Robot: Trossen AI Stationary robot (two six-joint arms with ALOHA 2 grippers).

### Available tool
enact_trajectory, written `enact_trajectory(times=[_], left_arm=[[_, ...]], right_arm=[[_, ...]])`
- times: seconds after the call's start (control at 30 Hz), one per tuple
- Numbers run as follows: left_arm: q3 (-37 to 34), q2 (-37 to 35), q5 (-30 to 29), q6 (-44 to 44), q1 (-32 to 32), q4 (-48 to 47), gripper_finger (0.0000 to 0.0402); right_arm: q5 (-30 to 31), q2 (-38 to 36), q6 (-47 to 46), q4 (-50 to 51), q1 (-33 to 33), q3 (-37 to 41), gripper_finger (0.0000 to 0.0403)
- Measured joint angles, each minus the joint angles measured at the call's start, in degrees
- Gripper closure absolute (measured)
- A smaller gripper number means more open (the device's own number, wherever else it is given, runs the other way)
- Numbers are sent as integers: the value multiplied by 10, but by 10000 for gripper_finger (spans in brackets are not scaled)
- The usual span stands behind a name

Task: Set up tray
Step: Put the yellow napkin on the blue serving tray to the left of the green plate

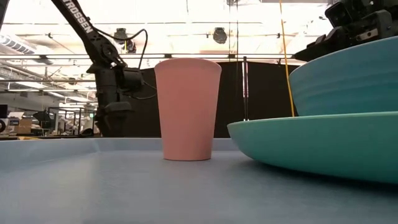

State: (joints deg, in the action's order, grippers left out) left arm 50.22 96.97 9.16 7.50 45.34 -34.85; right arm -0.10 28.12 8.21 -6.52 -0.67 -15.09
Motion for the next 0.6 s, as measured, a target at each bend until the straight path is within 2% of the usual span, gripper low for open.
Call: enact_trajectory(times=[0.2,0.6], left_arm=[[-2,-5,4,15,-11,-5,19],[-2,-4,29,-2,-47,12,45]], right_arm=[[0,0,0,0,0,0,403],[1,0,1,-1,0,0,403]])
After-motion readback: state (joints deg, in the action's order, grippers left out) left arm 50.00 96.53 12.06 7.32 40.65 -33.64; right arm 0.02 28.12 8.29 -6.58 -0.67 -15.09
